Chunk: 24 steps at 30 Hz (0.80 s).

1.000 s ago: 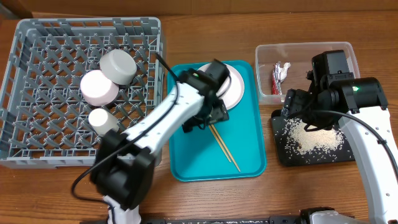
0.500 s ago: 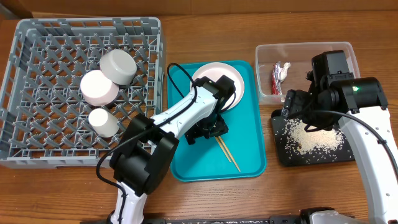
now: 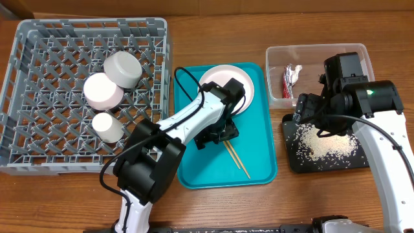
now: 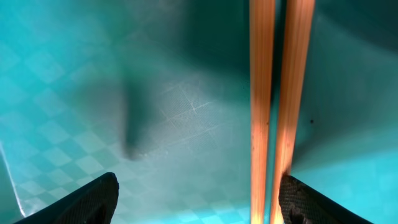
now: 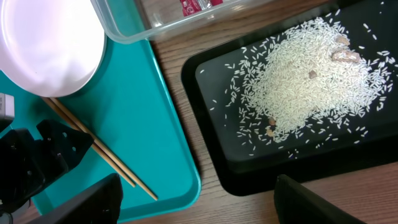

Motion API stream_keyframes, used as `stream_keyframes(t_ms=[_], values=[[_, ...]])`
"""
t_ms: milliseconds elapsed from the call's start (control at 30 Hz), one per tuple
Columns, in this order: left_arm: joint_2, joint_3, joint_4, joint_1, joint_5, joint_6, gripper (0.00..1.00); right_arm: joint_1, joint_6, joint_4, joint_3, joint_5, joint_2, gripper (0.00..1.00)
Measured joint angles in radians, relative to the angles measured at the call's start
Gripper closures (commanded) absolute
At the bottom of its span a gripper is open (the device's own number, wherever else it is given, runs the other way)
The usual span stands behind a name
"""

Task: Sort waste into correct bins and load items into the dishwasher

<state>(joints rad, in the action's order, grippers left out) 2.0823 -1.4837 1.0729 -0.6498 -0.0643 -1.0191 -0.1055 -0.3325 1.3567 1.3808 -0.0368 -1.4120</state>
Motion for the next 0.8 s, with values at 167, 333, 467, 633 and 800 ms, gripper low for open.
stream_keyframes(t_ms=[167,333,467,633,800], values=[[-0.014,0.026,-0.016,0.002,-0.014,0.000,0.19,0.000,0.000,0.002,0.000,0.000,0.000,0.20],[-0.014,0.028,-0.006,0.003,-0.030,0.000,0.19,0.000,0.011,0.001,0.000,0.000,0.000,0.20],[-0.008,0.053,0.031,0.002,-0.039,0.000,0.19,0.000,0.016,0.003,0.000,0.000,0.000,0.20],[-0.008,0.053,0.045,0.002,-0.040,0.000,0.19,0.000,0.018,0.006,0.000,0.000,0.000,0.20],[-0.008,0.053,0.010,0.002,-0.040,0.004,0.51,0.000,0.018,0.008,0.000,0.000,0.000,0.20]])
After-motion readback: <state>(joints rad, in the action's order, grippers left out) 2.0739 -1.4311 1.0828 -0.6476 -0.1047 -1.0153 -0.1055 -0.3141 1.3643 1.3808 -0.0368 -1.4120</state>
